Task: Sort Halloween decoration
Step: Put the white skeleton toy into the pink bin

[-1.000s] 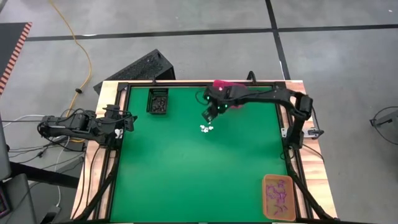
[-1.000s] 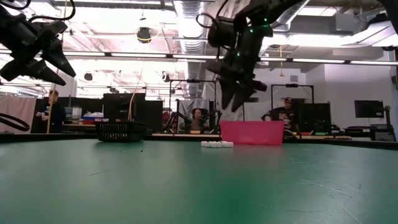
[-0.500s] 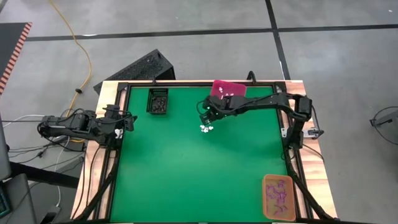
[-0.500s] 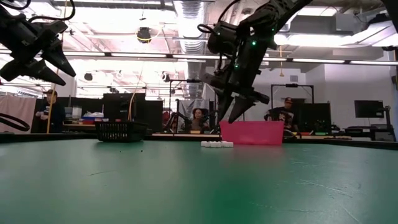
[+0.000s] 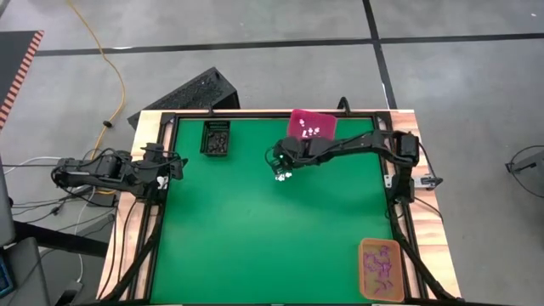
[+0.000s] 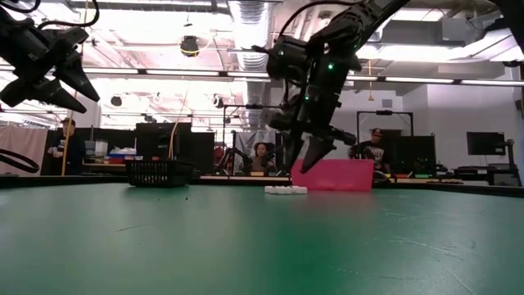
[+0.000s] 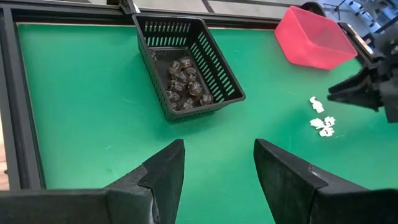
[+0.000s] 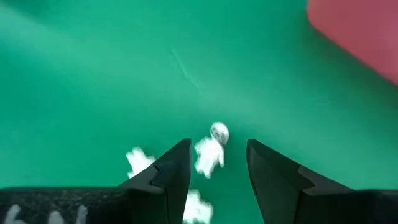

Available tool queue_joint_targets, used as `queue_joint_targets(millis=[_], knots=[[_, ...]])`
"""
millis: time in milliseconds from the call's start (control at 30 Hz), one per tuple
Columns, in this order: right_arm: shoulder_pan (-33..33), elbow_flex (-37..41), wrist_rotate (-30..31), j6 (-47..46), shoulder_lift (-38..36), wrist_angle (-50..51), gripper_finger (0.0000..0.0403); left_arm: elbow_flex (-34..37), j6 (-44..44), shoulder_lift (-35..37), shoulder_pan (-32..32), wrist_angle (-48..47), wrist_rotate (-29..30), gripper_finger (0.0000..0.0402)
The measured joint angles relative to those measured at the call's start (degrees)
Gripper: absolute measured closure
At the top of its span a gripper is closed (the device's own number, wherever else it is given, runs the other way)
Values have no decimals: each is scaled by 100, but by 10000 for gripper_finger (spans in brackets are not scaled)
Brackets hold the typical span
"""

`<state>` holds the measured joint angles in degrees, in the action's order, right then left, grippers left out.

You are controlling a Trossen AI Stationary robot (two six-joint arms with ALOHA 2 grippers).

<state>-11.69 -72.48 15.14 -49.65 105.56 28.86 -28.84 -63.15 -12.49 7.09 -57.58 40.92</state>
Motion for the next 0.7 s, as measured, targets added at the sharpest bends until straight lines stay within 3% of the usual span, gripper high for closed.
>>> queue_joint_targets(millis=[167, 500, 700], knots=[[101, -23, 266, -187, 117, -76, 220, 2, -12, 2, 0, 0, -15, 219], [127, -16, 37, -136, 569, -169, 186, 2, -30, 0, 0, 2, -109, 219], [166, -27, 1, -330, 618, -129, 208, 2, -12, 0, -1, -26, -101, 219]])
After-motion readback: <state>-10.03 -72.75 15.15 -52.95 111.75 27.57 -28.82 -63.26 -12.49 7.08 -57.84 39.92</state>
